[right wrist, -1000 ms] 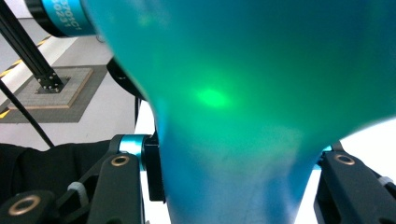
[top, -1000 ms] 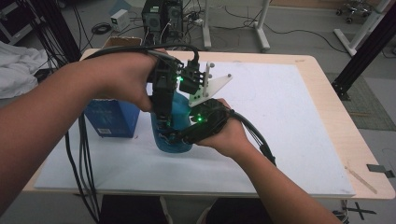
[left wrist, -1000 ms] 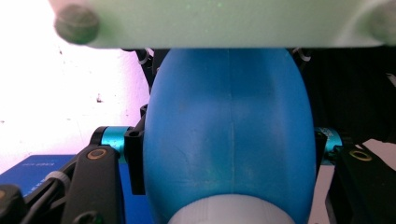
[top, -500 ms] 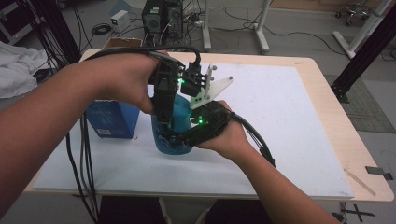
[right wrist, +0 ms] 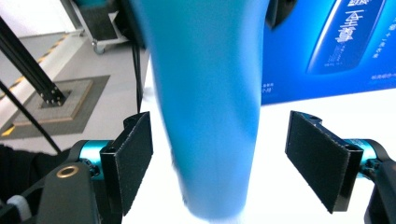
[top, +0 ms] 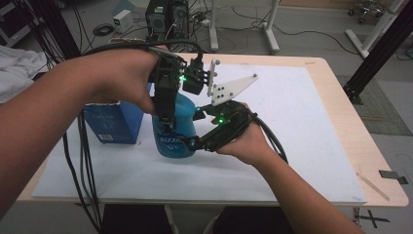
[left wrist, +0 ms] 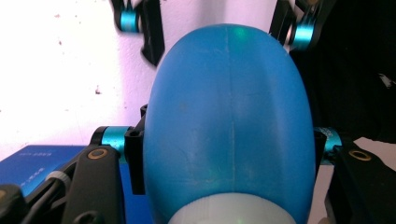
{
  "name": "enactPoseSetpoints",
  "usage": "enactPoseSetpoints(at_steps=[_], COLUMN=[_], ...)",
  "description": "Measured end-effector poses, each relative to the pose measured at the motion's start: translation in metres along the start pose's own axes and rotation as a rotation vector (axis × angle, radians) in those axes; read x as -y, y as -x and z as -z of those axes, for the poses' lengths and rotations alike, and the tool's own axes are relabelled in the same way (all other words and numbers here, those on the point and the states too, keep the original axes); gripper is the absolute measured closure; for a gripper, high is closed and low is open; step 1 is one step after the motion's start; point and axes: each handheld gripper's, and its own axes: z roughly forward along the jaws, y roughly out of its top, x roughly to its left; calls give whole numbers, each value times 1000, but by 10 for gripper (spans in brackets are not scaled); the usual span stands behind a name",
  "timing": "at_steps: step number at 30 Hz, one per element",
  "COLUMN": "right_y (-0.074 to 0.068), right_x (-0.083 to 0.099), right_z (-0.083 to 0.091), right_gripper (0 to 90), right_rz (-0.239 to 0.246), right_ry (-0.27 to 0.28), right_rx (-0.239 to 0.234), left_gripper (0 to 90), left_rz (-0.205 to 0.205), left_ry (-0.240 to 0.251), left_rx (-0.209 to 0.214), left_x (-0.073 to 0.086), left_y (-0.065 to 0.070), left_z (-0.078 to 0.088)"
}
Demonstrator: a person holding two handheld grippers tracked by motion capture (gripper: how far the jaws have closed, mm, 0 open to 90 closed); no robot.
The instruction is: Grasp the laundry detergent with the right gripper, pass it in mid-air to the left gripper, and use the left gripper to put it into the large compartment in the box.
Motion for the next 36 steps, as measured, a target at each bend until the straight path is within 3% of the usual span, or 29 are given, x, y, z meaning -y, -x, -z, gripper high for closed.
enactPoseSetpoints(at_steps=[5, 11, 13, 15, 21, 26, 33, 36], right_y=[1, 4, 5, 6, 8, 10, 13, 14], right_x=[0, -1, -2, -3, -10, -16, -24, -26], right_z=[14, 27, 31, 36, 51, 62, 75, 80], right_gripper=[130, 117, 27, 23, 7, 7, 7, 8], right_rz=[9, 7, 8, 10, 19, 32, 50, 48], right_ry=[-49, -73, -85, -103, -141, -182, -223, -249], right_rx=[31, 42, 60, 89, 116, 128, 137, 127], left_gripper=[394, 393, 393, 393, 393, 392, 392, 392], left_rz=[24, 47, 60, 75, 115, 179, 332, 416], left_ry=[3, 2, 5, 14, 26, 28, 71, 105], left_rx=[-6, -8, -1, 3, -11, 0, 19, 29], left_x=[4, 7, 10, 13, 22, 31, 52, 63], left_y=[-3, -6, -8, -9, -14, -19, -26, -31], left_z=[8, 19, 23, 29, 53, 74, 109, 121])
